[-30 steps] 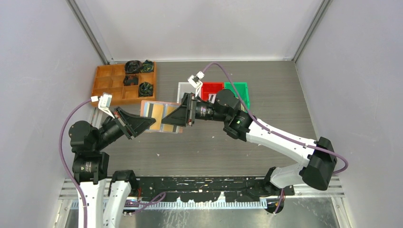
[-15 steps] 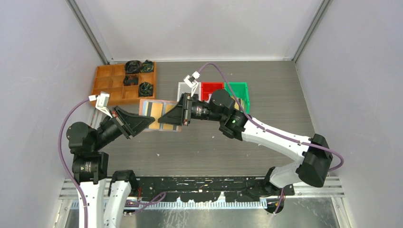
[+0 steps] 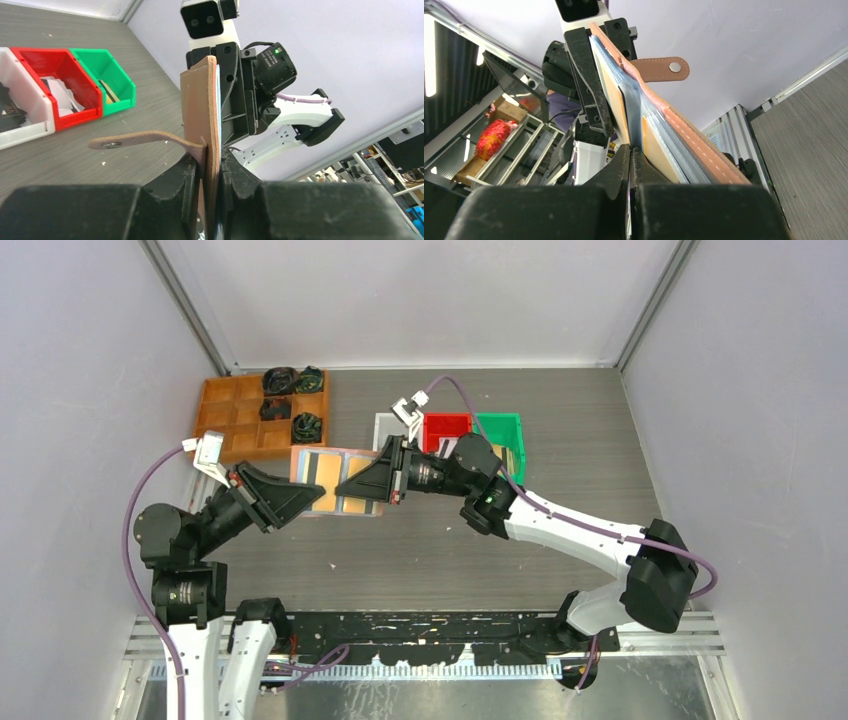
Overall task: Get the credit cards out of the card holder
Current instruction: Remove the credit card from the card holder.
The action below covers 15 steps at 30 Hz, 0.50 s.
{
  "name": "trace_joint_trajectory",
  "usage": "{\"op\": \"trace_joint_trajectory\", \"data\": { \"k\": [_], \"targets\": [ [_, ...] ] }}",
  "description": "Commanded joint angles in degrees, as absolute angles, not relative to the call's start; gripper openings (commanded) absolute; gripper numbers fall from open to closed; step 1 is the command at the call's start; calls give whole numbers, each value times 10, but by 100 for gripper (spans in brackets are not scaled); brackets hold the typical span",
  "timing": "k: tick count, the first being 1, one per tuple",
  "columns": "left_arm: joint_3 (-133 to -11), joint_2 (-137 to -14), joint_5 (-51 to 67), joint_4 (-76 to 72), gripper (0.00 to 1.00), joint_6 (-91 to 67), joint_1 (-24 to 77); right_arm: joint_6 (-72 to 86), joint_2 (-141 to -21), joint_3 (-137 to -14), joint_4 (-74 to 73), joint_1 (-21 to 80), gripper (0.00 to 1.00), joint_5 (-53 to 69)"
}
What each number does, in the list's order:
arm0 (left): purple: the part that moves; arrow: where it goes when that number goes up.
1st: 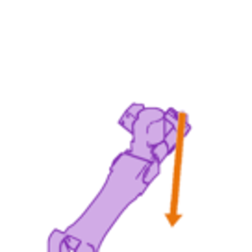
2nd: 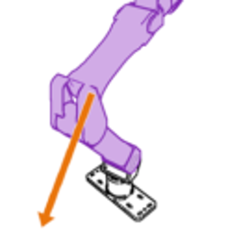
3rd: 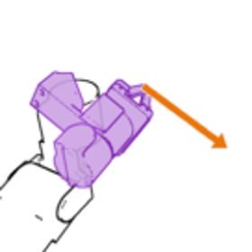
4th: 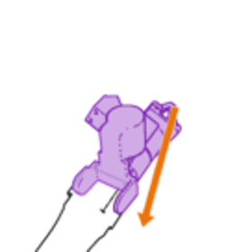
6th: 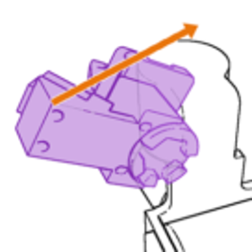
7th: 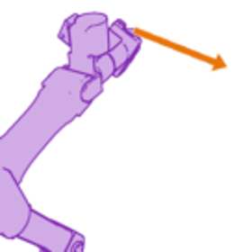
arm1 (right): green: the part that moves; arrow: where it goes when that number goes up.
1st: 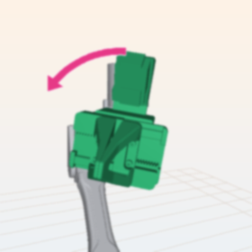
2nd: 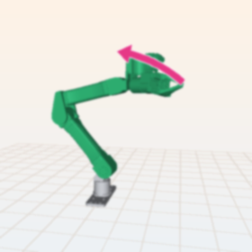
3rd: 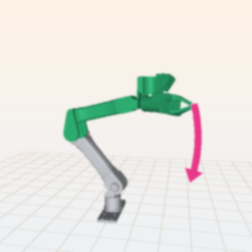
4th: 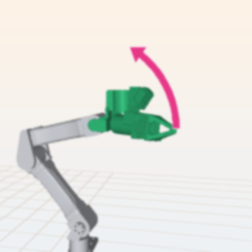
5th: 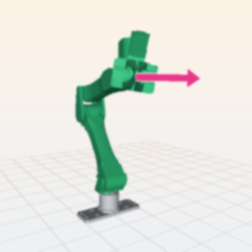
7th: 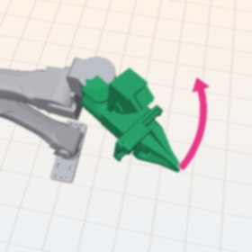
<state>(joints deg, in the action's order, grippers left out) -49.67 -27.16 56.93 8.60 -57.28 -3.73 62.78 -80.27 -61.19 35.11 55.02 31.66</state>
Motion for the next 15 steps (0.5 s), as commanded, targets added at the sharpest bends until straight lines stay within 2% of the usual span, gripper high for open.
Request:
{"op": "trace_joint_trajectory", "data": {
  "k": [1, 6, 9, 13, 15],
  "targets": [
    [-495, -271, 615, 32, 22, -613, -32, 655, -785, -609, 451, 557, 1, 313],
    [-497, -272, 614, 32, 29, -616, -32, 648, -782, -602, 445, 560, 1, 306],
    [-497, -273, 613, 30, 28, -618, -32, 634, -779, -602, 429, 563, 1, 305],
    [-499, -276, 607, 29, 17, -621, -32, 628, -777, -602, 419, 564, 1, 303],
    [-500, -276, 604, 29, 12, -622, -32, 627, -776, -600, 419, 564, 11, 300]
  ]
}}
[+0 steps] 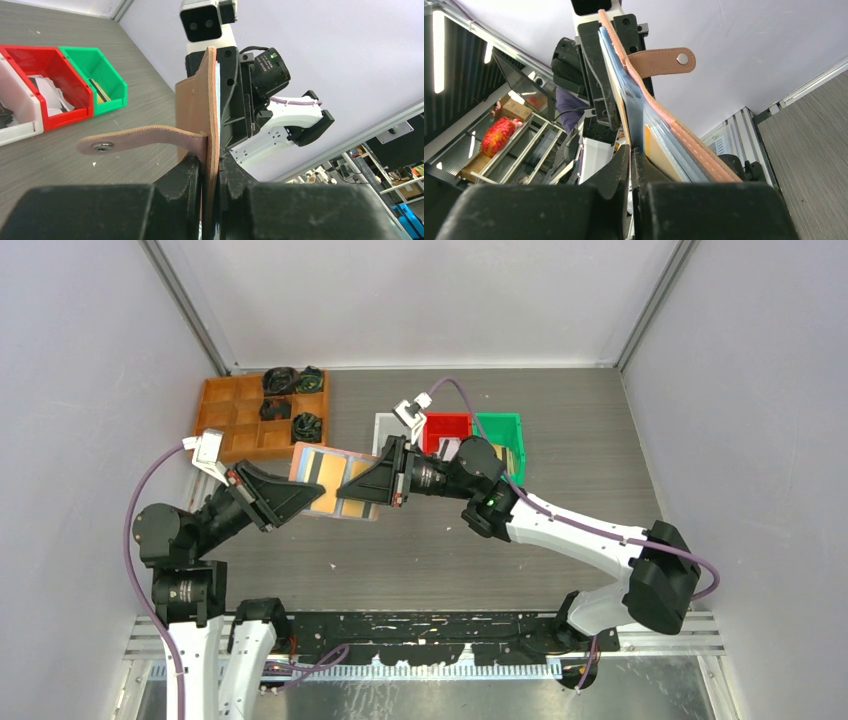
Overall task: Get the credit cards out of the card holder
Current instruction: Remove the credit card from the card holder.
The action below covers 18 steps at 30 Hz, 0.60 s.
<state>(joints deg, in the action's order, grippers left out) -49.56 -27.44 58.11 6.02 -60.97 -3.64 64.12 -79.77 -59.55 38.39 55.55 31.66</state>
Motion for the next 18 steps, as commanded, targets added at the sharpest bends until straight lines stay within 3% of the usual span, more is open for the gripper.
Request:
{"op": "trace_joint_trajectory", "data": {
  "k": [1, 4, 10, 13, 18],
  "targets": [
    [-500, -276, 603, 29, 9, -622, -32, 627, -776, -600, 418, 563, 15, 295],
    [-502, -276, 604, 29, 3, -623, -32, 627, -778, -601, 419, 564, 26, 283],
    [-505, -273, 610, 25, 0, -622, -32, 631, -794, -625, 417, 564, 28, 268],
    [-501, -271, 610, 28, 1, -612, -32, 635, -801, -633, 421, 565, 21, 268],
    [-503, -270, 599, 74, 10, -556, -32, 628, -802, -640, 399, 567, 1, 258]
  ]
}}
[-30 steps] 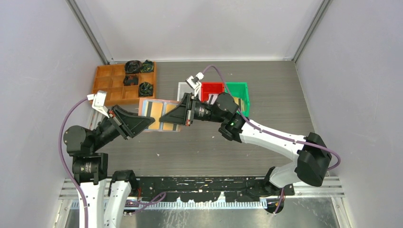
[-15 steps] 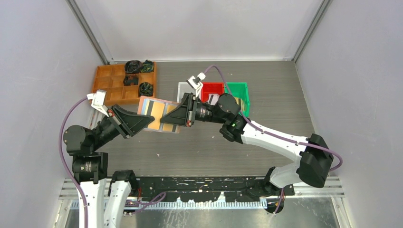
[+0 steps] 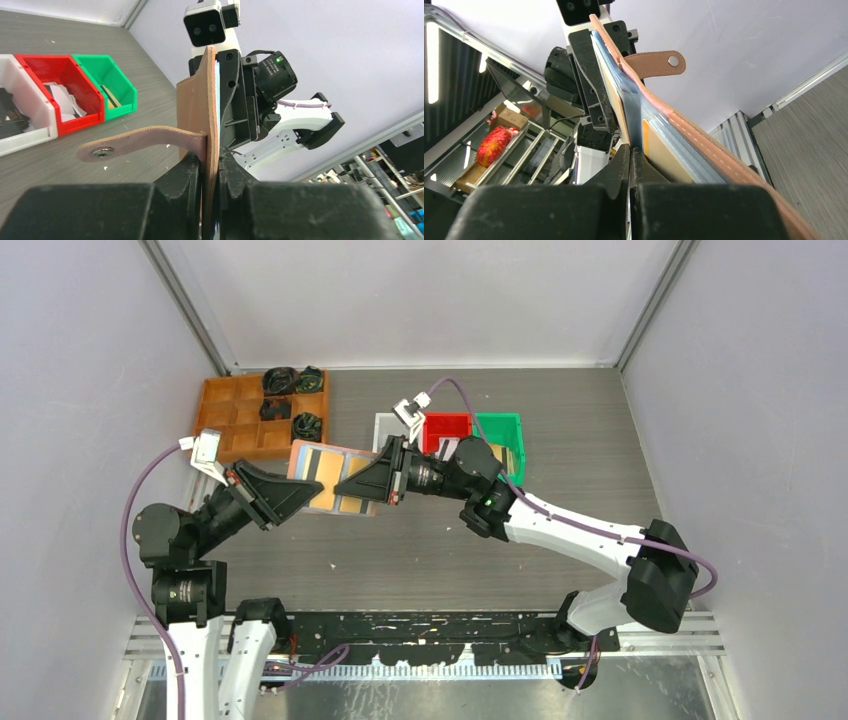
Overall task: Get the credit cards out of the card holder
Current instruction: Remove the credit card from the card holder.
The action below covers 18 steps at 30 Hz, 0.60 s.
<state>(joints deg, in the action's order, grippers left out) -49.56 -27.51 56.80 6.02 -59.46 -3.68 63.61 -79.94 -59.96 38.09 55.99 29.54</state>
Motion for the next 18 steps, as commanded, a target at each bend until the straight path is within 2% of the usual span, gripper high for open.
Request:
{"op": "trace_joint_trajectory", "data": {
  "k": [1, 4, 6, 18],
  "targets": [
    [-505, -269, 597, 88, 12, -545, -32, 622, -799, -639, 390, 568, 1, 254],
    [-505, -268, 598, 94, 23, -546, -32, 609, -790, -629, 375, 568, 1, 242],
    [-503, -267, 600, 76, 27, -565, -32, 607, -786, -617, 375, 568, 1, 235],
    [-504, -271, 594, 34, 24, -626, -32, 613, -772, -566, 407, 568, 1, 225]
  ]
}}
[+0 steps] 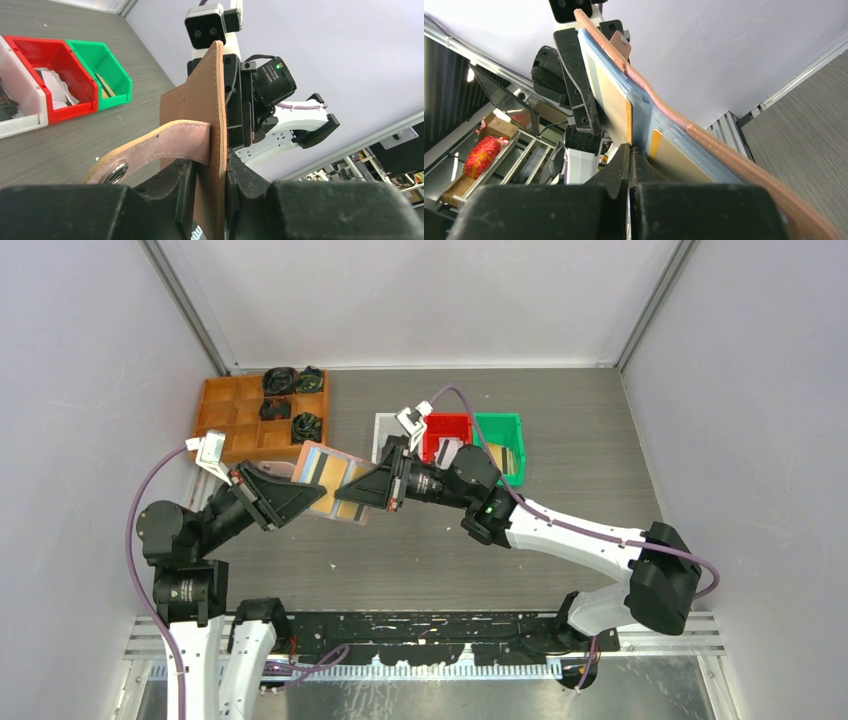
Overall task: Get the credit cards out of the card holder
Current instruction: Remove the credit card from the card holder.
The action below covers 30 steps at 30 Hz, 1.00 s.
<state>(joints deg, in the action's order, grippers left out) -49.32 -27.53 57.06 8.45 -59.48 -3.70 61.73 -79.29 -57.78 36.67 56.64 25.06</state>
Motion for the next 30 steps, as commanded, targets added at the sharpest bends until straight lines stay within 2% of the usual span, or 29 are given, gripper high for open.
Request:
{"op": "trace_joint_trajectory", "data": {
  "k": [1, 13, 18, 19, 21, 23, 27, 30],
  "targets": [
    [-505, -272, 592, 33, 23, -628, -32, 616, -769, -561, 415, 568, 1, 223],
    [-506, -274, 583, 26, 19, -647, -32, 638, -763, -518, 466, 569, 1, 214],
    [-505, -273, 577, 29, 9, -646, -32, 644, -766, -519, 475, 568, 1, 214],
    [-505, -272, 575, 29, 7, -646, -32, 647, -769, -522, 476, 568, 6, 214],
    [-504, -272, 576, 29, 3, -645, -32, 660, -774, -525, 490, 568, 26, 212],
    [-503, -272, 577, 29, 0, -645, -32, 675, -784, -533, 514, 568, 31, 216],
    [-505, -270, 581, 29, 0, -645, -32, 689, -801, -557, 523, 567, 32, 223],
    [-507, -269, 581, 31, 0, -644, -32, 702, -811, -564, 543, 566, 26, 228]
  ]
}}
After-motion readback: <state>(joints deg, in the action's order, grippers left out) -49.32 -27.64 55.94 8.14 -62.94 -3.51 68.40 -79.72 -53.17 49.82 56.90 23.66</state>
